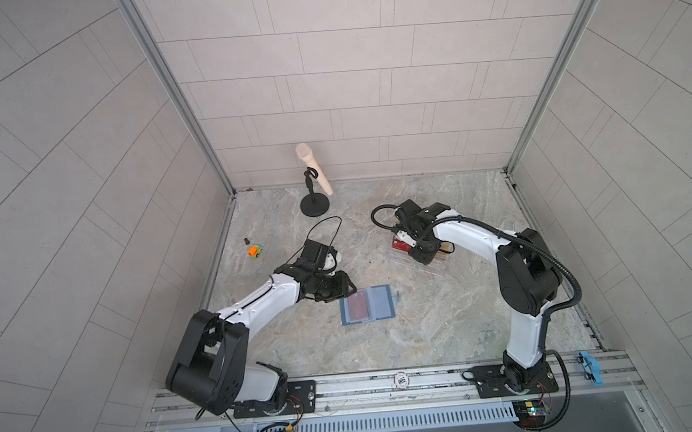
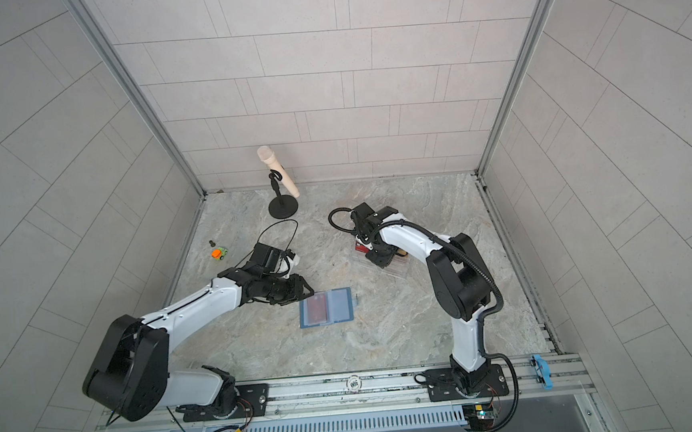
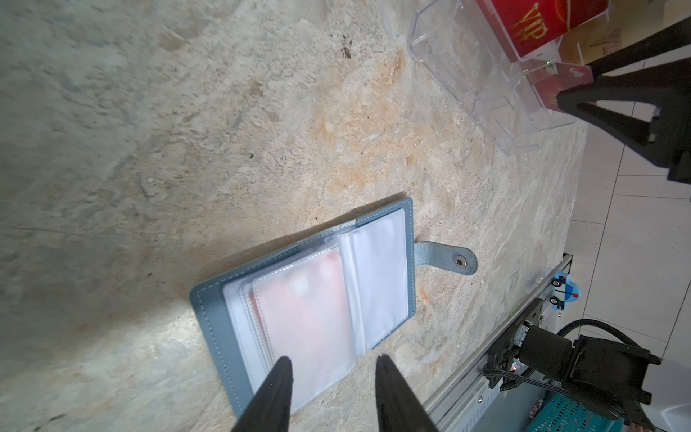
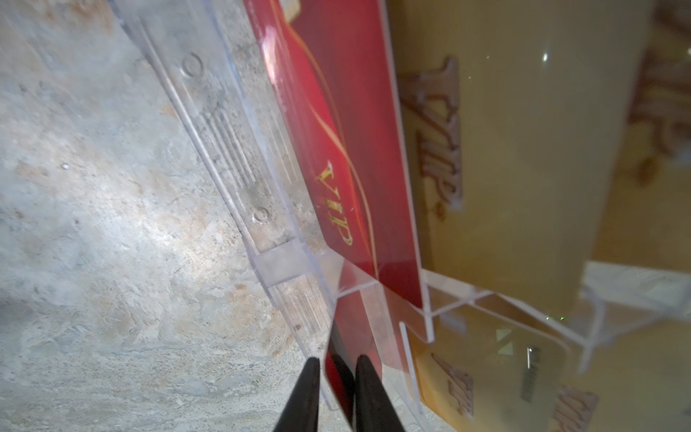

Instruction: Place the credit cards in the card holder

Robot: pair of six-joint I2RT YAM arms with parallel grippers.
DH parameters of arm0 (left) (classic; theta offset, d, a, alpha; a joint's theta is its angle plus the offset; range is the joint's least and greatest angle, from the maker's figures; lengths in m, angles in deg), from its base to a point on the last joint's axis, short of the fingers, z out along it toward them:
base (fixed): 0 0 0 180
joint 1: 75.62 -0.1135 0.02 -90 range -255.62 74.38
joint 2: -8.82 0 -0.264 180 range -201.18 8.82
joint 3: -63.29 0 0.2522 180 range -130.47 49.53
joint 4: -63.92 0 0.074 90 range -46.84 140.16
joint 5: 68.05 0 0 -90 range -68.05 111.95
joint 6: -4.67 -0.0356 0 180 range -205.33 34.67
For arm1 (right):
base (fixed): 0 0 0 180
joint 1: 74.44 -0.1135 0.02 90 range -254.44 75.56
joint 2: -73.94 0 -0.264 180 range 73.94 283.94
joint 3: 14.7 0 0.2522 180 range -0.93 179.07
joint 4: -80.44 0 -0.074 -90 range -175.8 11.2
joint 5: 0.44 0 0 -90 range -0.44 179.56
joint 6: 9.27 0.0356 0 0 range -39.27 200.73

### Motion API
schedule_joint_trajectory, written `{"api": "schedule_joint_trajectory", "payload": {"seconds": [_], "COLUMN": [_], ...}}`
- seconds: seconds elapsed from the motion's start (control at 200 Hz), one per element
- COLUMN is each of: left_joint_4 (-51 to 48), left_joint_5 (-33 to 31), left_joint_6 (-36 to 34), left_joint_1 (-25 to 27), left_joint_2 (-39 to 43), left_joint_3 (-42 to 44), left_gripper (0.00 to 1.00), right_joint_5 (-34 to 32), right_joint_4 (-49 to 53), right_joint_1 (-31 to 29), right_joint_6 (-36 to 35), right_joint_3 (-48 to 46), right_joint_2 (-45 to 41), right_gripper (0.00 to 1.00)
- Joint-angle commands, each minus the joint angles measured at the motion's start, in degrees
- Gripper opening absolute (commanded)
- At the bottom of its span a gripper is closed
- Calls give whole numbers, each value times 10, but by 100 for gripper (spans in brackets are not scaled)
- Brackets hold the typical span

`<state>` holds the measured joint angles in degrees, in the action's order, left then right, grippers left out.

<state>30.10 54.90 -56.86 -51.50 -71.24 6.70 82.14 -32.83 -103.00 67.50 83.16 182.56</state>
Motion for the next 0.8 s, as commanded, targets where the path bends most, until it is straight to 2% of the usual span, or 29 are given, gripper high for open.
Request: {"api": "schedule_joint_trajectory", "payload": {"seconds": [0.0, 0.37, 0.796], "left_joint_4": [-8, -11, -23], "left_joint_5": [-6, -6, -6], "left_joint_6": [-8, -10, -11], "left_joint_1": [-3, -4, -3], "left_joint_2": [2, 1, -5], "left_joint_3": [-10, -15, -29], "left_gripper": [42, 42, 42], "right_joint_5": [-22, -44, -40], "right_joint_4": [13, 15, 20], "right_joint_1": [1, 8, 9], "right_joint_6": [-2, -10, -20], "right_joint_3": [-3, -12, -8], "right_joint_2": [-10, -7, -12], "right_gripper": [21, 19, 10]}}
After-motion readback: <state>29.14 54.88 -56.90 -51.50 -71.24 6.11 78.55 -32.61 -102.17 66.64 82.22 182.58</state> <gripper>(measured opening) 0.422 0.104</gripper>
